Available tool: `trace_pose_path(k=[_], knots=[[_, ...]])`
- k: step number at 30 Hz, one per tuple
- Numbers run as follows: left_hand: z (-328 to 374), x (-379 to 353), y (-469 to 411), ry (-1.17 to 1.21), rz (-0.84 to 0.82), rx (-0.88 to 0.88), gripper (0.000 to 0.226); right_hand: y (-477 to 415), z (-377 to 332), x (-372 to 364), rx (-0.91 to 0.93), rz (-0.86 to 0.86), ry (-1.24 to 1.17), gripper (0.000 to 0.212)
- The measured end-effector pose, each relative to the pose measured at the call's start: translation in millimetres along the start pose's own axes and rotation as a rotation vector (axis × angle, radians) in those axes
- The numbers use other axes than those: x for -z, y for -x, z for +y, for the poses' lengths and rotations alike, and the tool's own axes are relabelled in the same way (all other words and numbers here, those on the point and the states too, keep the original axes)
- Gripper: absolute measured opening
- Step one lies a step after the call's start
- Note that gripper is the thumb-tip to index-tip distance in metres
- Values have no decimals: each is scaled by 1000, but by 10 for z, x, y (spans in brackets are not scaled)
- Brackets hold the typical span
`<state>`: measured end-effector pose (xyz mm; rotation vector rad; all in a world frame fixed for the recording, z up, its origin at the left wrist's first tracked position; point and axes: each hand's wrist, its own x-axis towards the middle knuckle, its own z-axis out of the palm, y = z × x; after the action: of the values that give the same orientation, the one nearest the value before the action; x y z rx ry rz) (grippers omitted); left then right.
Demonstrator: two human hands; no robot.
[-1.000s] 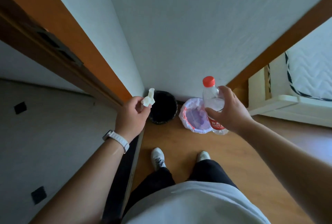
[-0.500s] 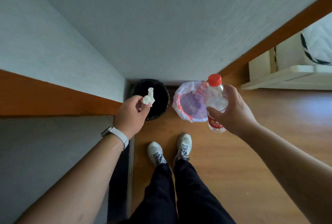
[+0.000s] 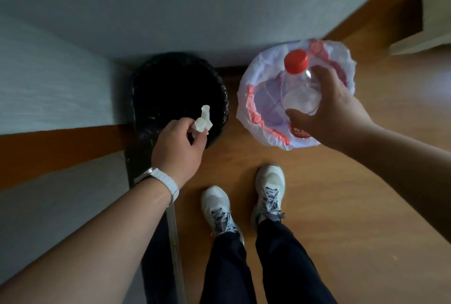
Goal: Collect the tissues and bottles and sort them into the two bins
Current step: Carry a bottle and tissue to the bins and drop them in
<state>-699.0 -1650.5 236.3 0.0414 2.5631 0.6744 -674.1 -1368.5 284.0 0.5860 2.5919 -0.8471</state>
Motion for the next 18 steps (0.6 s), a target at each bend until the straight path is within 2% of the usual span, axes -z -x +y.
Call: trace_pose_path(k=[4, 10, 14, 18], knots=[[-279, -418, -406, -7, 20, 93, 21, -355, 336, -609, 28, -28, 4, 81], [-462, -759, -581, -16, -141, 154, 19, -640, 697, -1165, 10, -107, 53, 77], [-309, -588, -393, 46, -141, 153, 33, -550, 667, -1007, -36, -149, 47, 65], [74, -188, -97, 106, -103, 138, 45, -280, 368, -479, 27, -173, 110, 60]])
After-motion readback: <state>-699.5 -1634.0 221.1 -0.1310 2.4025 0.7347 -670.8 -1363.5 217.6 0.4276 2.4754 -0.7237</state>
